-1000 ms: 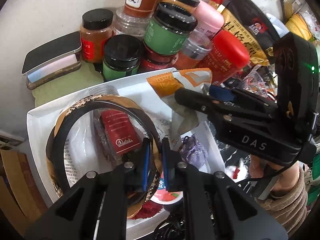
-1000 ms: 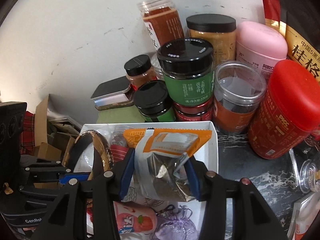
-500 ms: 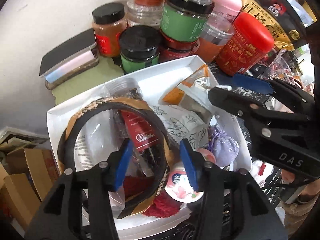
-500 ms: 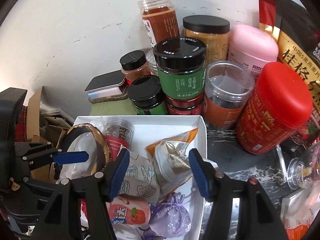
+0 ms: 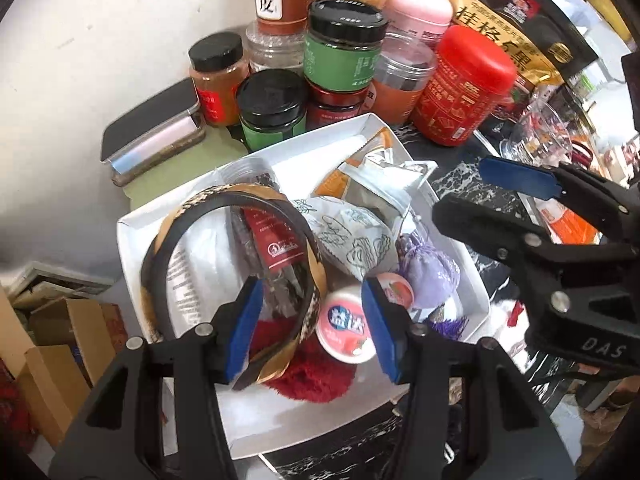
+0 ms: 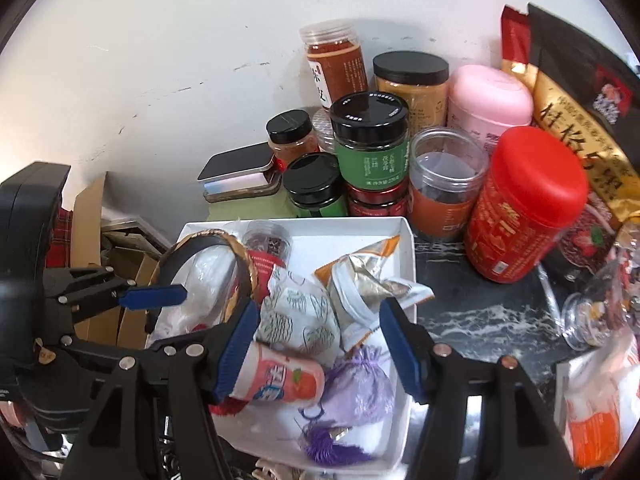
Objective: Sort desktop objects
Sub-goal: 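Move both tools back to the plush cat and clip pile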
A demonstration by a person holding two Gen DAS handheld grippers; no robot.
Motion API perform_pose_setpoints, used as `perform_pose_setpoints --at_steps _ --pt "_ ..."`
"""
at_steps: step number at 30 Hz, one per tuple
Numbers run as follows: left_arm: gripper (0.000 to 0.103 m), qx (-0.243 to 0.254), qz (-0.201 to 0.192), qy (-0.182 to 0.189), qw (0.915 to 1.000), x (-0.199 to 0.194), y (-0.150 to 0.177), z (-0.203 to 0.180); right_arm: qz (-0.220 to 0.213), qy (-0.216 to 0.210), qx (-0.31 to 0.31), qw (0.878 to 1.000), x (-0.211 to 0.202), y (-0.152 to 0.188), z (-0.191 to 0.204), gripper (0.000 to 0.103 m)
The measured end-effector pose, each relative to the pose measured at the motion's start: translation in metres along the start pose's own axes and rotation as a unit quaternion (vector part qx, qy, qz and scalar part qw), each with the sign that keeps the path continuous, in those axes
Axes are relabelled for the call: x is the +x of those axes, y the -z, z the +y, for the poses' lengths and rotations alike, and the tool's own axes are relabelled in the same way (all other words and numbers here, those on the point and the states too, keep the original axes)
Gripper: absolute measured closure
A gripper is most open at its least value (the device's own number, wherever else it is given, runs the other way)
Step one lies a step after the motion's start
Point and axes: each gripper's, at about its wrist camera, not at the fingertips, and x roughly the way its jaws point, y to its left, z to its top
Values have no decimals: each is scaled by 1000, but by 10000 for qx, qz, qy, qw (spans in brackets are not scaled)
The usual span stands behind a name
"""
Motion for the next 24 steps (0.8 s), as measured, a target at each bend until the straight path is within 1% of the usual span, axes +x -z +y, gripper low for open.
perform_pose_setpoints --at_steps 9,16,24 --pt "42 196 -123 -124 9997 -31 25 -16 -100 38 103 9999 -40 39 8 37" --pt "41 414 -111 -172 9989 -48 54 -37 -172 20 292 9994 -71 81 11 37" --pt "41 625 -88 -138 9979 -61 81 -59 -123 160 539 9983 -94 122 6 37"
